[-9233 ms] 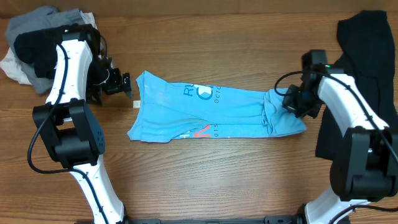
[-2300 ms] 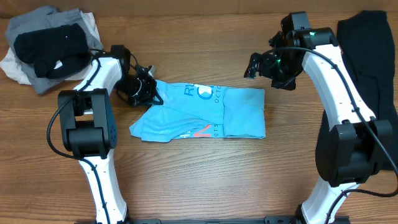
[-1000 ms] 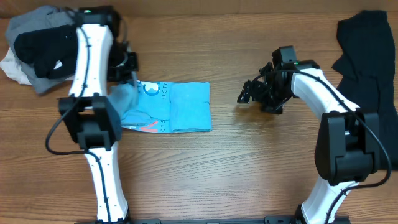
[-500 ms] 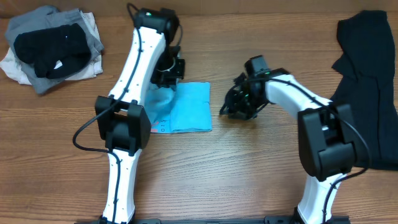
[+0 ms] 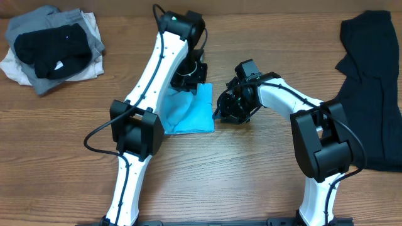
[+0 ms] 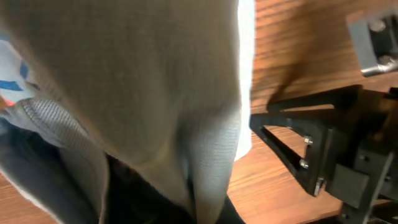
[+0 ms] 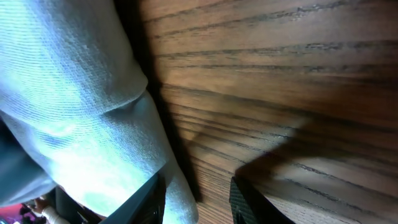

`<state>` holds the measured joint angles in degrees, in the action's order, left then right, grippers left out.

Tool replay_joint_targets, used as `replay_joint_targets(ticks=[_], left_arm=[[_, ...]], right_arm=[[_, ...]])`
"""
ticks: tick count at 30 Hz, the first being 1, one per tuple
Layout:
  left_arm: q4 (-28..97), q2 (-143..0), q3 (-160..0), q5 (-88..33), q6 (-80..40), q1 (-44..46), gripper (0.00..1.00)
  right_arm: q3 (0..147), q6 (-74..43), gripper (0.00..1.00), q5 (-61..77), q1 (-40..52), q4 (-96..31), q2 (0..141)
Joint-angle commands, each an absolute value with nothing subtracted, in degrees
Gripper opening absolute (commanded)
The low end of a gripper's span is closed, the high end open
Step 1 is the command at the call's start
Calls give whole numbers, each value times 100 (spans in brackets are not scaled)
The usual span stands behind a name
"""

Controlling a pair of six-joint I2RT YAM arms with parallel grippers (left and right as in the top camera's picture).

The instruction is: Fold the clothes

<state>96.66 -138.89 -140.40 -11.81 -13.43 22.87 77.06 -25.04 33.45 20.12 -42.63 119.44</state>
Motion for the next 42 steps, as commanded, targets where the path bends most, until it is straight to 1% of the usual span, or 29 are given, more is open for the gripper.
replay_joint_targets(ticks=[1, 3, 6, 7, 8, 9, 14, 16, 19, 25, 28, 30, 31, 32, 34, 39, 42], left_arm=[[9684, -13810, -14191, -1317, -1439, 2456, 4], [9684, -13810, -14188, -1313, -1437, 2519, 5], [9684, -13810, -14186, -1310, -1415, 2567, 16], [9684, -13810, -14186, -1310, -1415, 2567, 24], [9684, -13810, -14186, -1310, -1413, 2565, 47], [9684, -13810, -14186, -1315, -1376, 2565, 54], [9684, -13810, -14186, -1317, -1284, 2565, 55], [9684, -13810, -14186, -1315, -1282, 2561, 52], [9673, -13810, -14206, -1317, -1264, 2541, 50], [9684, -13708, -14689, -1310, -1157, 2233, 49], [9684, -13552, -14842, -1271, -1153, 1848, 52], [9684, -13506, -14840, -1114, -1138, 1525, 52], [9684, -13509, -14827, -1151, -1048, 1341, 50], [9684, -13511, -14783, -1232, -976, 1194, 45], [9684, -13511, -14571, -1470, -777, 886, 43], [9684, -13511, -13581, -2005, -281, 432, 52], [9638, -13511, -12949, -2224, 38, 375, 51]], right_arm=[[7686, -2541, 38, 3273, 1999, -4206, 12057], [7686, -2556, 38, 3273, 1997, -4185, 12057], [7686, -2556, 38, 3271, 1997, -4182, 12057], [7686, -2556, 38, 3273, 1997, -4182, 12057], [7686, -2556, 38, 3273, 1997, -4182, 12057], [7686, -2556, 39, 3273, 1997, -4182, 12057], [7686, -2556, 40, 3271, 1997, -4163, 12057], [7686, -2556, 43, 3271, 1994, -4160, 12057], [7688, -2528, 51, 3264, 1892, -4185, 12055], [7848, -2357, 51, 3269, 1264, -4696, 12011], [8068, -2053, 51, 3273, 840, -5201, 11944], [8195, -1863, 51, 3271, 628, -5509, 11865], [8256, -1743, 52, 3273, 521, -5666, 11793], [8283, -1684, 53, 3271, 462, -5749, 11730], [8300, -1597, 55, 3269, 373, -5835, 11592], [8300, -1494, 59, 3269, 353, -5841, 11463], [8296, -1494, 61, 3269, 368, -5791, 11465]])
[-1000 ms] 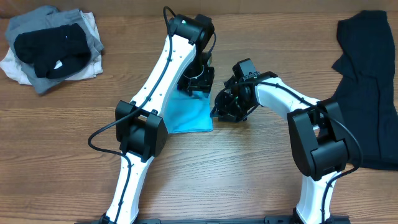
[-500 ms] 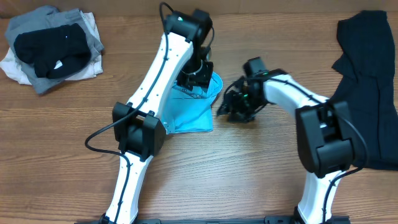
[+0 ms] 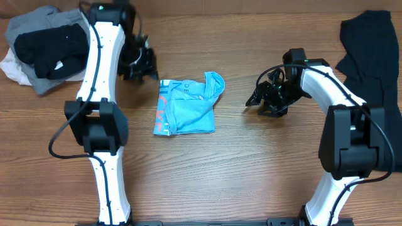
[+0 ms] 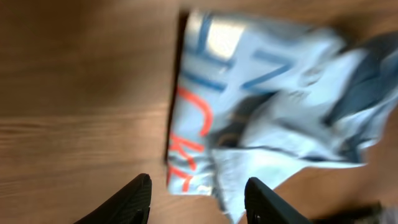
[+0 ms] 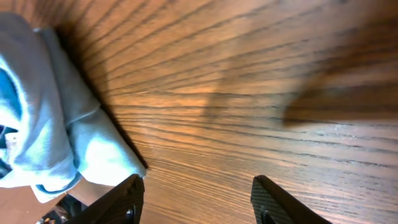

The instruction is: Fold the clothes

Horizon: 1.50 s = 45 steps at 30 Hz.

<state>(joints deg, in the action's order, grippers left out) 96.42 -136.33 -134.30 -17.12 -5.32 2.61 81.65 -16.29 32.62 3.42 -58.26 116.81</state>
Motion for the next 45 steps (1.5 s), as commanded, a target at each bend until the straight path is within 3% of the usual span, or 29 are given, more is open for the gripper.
replay_joint_targets(ticks=[1, 7, 17, 28, 34, 45], left_arm=[[9594, -13511, -12801, -2383, 176, 375, 51], [8932, -13511, -12095, -3085, 582, 388, 67], [8390, -13511, -11192, -3402, 674, 388, 70], [8368, -13511, -11231, -3787, 775, 386, 22], [8713, -13509, -11552, -3800, 784, 423, 8], [9688, -13509, -12097, -4134, 1542, 1131, 6]], right_arm=[[8296, -1496, 61, 3271, 375, -5756, 11465], [8296, -1496, 63, 3271, 379, -5697, 11465], [8296, -1496, 63, 3269, 384, -5671, 11465], [8296, -1496, 64, 3269, 384, -5614, 11465], [8296, -1496, 64, 3267, 384, -5607, 11465], [8296, -1498, 64, 3267, 384, -5513, 11465]])
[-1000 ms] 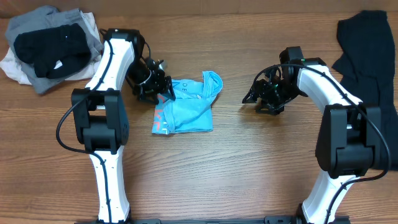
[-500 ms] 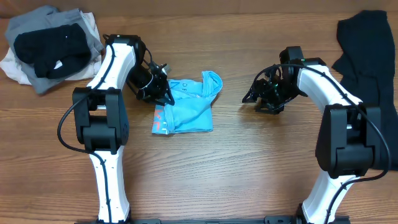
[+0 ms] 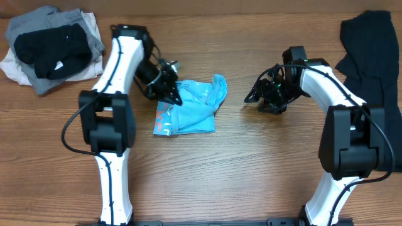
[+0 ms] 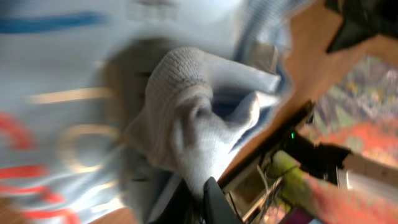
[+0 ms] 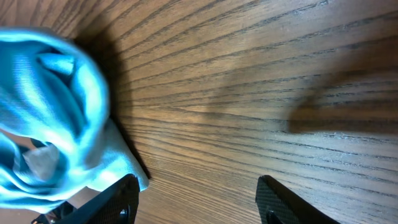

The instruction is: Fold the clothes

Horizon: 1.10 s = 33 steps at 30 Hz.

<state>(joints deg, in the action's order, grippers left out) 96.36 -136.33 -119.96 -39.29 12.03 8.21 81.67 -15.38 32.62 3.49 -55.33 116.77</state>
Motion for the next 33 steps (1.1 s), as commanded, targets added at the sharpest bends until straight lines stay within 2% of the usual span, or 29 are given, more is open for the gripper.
replay_joint_targets(ticks=[1, 2, 5, 8, 11, 15, 22, 28, 30, 33], left_arm=[[9686, -13509, -12097, -4136, 1544, 1232, 8], [9688, -13509, -12097, -4139, 1542, 1334, 9], [9688, -13509, -12097, -4139, 1544, 1581, 24], [9688, -13509, -12097, -4139, 1544, 1767, 54], [9688, -13509, -12097, -4182, 1542, 1857, 62], [9688, -13509, -12099, -4379, 1544, 1874, 64], [9688, -13496, -12335, -4558, 1551, 1865, 60], [9649, -13491, -12916, -3881, 1168, 1461, 63], [9539, -13491, -12954, -3256, 843, 1081, 72], [9522, -13493, -12910, -3131, 897, 528, 79]], right_arm=[[8296, -1498, 65, 3267, 384, -5505, 11465], [8296, -1498, 65, 3267, 384, -5494, 11465], [8296, -1498, 68, 3267, 384, -5478, 11465], [8296, -1498, 69, 3267, 384, -5468, 11465], [8296, -1500, 73, 3267, 384, -5430, 11465], [8296, -1520, 74, 3267, 384, -5415, 11465], [8296, -1544, 77, 3269, 384, -5406, 11465], [8296, -1632, 79, 3269, 384, -5398, 11465], [8296, -1629, 81, 3269, 384, -5389, 11465], [8296, -1627, 83, 3269, 384, -5387, 11465]])
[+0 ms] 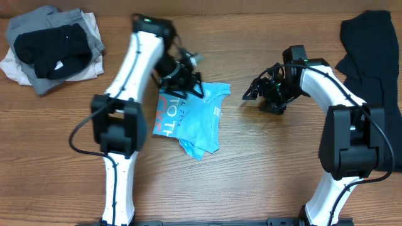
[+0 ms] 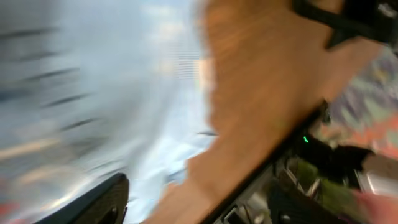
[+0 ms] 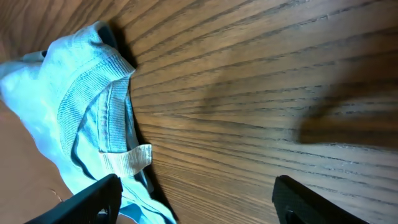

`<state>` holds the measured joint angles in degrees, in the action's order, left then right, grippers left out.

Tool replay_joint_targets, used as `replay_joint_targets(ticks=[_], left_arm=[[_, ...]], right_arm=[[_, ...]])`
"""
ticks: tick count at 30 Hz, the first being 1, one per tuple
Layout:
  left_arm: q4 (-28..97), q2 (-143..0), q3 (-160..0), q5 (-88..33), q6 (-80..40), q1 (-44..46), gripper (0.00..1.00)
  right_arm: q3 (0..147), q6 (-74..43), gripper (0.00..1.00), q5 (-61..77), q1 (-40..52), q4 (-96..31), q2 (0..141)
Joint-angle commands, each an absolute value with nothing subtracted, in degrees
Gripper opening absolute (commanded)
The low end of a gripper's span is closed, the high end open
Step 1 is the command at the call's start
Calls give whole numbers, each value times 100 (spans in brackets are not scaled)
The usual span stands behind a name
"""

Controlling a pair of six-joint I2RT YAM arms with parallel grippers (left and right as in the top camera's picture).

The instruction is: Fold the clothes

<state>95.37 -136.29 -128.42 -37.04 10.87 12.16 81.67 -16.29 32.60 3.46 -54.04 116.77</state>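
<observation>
A light blue T-shirt (image 1: 188, 122) with red lettering lies loosely spread at the table's middle, one corner trailing toward the front. My left gripper (image 1: 191, 85) sits at the shirt's far edge. Its wrist view is blurred, with pale blue cloth (image 2: 93, 93) on the left and the jaws wide apart (image 2: 196, 202), nothing between them. My right gripper (image 1: 254, 94) rests open on bare wood to the right of the shirt. The right wrist view shows the ribbed collar and label (image 3: 93, 118) at its left, apart from the fingers (image 3: 99, 199).
A pile of grey, black and white clothes (image 1: 50, 44) lies at the far left corner. A large black garment (image 1: 370, 81) covers the right edge of the wooden table (image 1: 264, 163).
My left gripper was shut on a bunch of the shirt near its left part. It is now open at the shirt's far edge, further right. The shirt lies flatter and reaches further front-right.
First both grippers were close together at the folded blue shirt. Then both stood away from it, open, with the shirt bunched between them. Later my left gripper was shut on the cloth; now it is open and the shirt lies spread, the right arm staying at the right.
</observation>
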Motion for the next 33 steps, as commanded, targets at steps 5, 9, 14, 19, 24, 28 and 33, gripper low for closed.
replay_joint_targets(ticks=[5, 9, 14, 19, 24, 28, 33], left_arm=[[9312, -13493, -12711, -3260, 1055, -336, 94], [9080, -13493, -12315, -3575, 1245, -705, 98], [8493, -13493, -11417, -3771, 1310, -768, 100], [7931, -13493, -10798, -3905, 1306, -639, 99], [7352, -13496, -10304, -4073, 1258, -482, 99], [6932, -13496, -9955, -4032, 1151, -344, 100], [6484, -13496, -9570, -4032, 913, -104, 99]], right_arm=[[8296, -1627, 83, 3269, 384, -5356, 11465], [8296, -1629, 83, 3271, 384, -5277, 11465], [8296, -1629, 83, 3269, 384, -5277, 11465], [8296, -1629, 83, 3269, 384, -5277, 11465], [8296, -1629, 83, 3269, 384, -5277, 11465], [8296, -1629, 83, 3269, 384, -5277, 11465], [8296, -1629, 83, 3269, 384, -5282, 11465]])
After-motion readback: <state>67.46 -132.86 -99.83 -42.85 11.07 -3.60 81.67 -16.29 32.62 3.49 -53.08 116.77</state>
